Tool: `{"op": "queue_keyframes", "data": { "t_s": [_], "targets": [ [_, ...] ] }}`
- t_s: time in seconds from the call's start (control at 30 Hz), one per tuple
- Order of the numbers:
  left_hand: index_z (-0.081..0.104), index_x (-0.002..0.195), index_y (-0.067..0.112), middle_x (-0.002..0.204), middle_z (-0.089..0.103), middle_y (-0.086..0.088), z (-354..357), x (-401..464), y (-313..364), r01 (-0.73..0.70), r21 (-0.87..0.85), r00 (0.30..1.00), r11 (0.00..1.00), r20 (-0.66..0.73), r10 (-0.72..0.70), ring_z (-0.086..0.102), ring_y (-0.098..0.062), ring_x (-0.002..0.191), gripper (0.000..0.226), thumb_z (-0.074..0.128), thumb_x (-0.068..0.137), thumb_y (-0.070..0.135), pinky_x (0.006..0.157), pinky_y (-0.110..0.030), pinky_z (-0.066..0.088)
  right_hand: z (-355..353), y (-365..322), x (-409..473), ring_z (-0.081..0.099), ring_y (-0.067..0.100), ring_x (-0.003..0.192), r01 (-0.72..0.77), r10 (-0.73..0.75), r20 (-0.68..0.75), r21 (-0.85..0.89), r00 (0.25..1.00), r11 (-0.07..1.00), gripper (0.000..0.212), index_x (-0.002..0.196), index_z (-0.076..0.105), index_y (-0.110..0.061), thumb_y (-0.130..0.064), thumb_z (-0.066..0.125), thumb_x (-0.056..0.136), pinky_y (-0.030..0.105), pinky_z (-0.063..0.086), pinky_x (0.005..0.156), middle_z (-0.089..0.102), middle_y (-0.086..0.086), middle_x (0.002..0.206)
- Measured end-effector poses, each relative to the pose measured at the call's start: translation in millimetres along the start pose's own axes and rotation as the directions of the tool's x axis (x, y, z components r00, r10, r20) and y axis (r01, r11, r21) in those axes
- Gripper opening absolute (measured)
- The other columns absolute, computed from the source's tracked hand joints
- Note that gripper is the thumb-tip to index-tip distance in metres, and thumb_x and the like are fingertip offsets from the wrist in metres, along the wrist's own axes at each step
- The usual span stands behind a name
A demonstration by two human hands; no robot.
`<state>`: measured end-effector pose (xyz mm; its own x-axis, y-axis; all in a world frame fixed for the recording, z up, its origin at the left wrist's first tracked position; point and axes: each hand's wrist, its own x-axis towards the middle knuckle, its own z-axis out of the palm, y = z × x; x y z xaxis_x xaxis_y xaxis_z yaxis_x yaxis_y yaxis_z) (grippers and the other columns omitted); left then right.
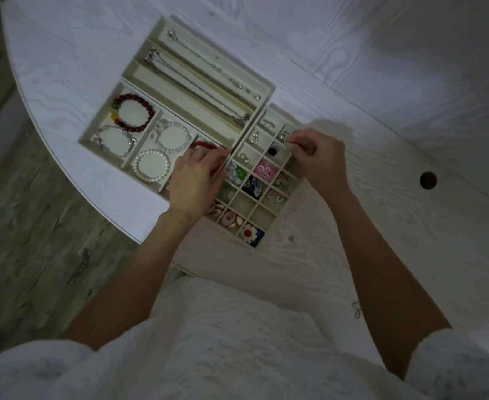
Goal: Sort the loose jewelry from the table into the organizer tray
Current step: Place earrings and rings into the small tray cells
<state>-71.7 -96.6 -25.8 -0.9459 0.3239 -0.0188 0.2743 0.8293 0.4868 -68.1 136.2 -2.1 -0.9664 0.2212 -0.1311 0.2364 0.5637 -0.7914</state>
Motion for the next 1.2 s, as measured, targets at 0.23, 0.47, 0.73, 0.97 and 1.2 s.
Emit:
{"op": "queue_keyframes", "data": {
  "t_s": [0.23, 0.47, 0.73, 0.97, 1.2],
  "targets": [
    [0.063, 0.12, 0.015, 0.105, 0.065, -0.01, 0, 0, 0, -0.023, 0.02, 1.0, 1.0, 0.008, 0.023, 0.057, -0.031, 0.095, 0.033, 0.064, 0.087, 0.019, 0.08, -0.042, 0.045, -4, -2, -6, 0.057, -0.016, 0.074, 0.017, -0.016, -0.024, 0.011, 1.0, 1.0, 0.013, 0.094, 0.072, -0.008, -0.005, 0.064, 0.084, 0.002, 0.041, 0.069, 0.065, -0.009, 0.086],
    [0.064, 0.117, 0.017, 0.102, 0.065, -0.007, 0, 2, -3, -0.017, 0.017, 1.0, 1.0, 0.008, 0.017, 0.058, -0.029, 0.094, 0.032, 0.065, 0.086, 0.021, 0.08, -0.042, 0.045, -4, -7, -3, 0.055, -0.005, 0.064, 0.011, -0.013, -0.047, -0.045, 0.999, 0.999, 0.011, 0.08, 0.065, -0.012, -0.004, 0.058, 0.081, 0.006, 0.039, 0.061, 0.057, -0.017, 0.069],
    [0.065, 0.103, 0.017, 0.092, 0.066, -0.003, 2, 10, 1, -0.013, 0.014, 0.999, 1.0, -0.038, 0.013, 0.058, -0.025, 0.085, 0.02, 0.062, 0.086, 0.029, 0.075, -0.037, 0.045, 5, 2, 8, 0.054, 0.017, 0.08, 0.083, -0.089, -0.011, -0.246, 0.996, 0.966, 0.006, 0.088, 0.064, -0.012, -0.013, 0.058, 0.087, 0.026, 0.043, 0.071, 0.063, 0.001, 0.083],
    [0.067, 0.1, 0.017, 0.091, 0.067, -0.002, 4, 11, 3, -0.003, -0.01, 0.998, 1.0, -0.058, 0.003, 0.06, -0.023, 0.082, 0.016, 0.067, 0.085, 0.022, 0.074, -0.037, 0.047, 3, 12, 3, 0.054, 0.018, 0.076, 0.09, -0.105, -0.045, -0.257, 0.993, 0.962, 0.01, 0.091, 0.066, -0.011, -0.013, 0.056, 0.089, 0.023, 0.039, 0.066, 0.064, 0.003, 0.079],
    [0.068, 0.099, 0.017, 0.089, 0.068, 0.0, 3, 12, 8, 0.013, -0.053, 0.997, 0.999, -0.072, -0.016, 0.061, -0.02, 0.08, 0.016, 0.069, 0.083, 0.022, 0.07, -0.041, 0.052, 11, 2, 1, 0.059, 0.015, 0.072, 0.092, -0.099, -0.045, -0.151, 0.994, 0.984, 0.005, 0.086, 0.067, -0.01, -0.012, 0.063, 0.084, 0.029, 0.052, 0.07, 0.065, 0.001, 0.077]
  ]
}}
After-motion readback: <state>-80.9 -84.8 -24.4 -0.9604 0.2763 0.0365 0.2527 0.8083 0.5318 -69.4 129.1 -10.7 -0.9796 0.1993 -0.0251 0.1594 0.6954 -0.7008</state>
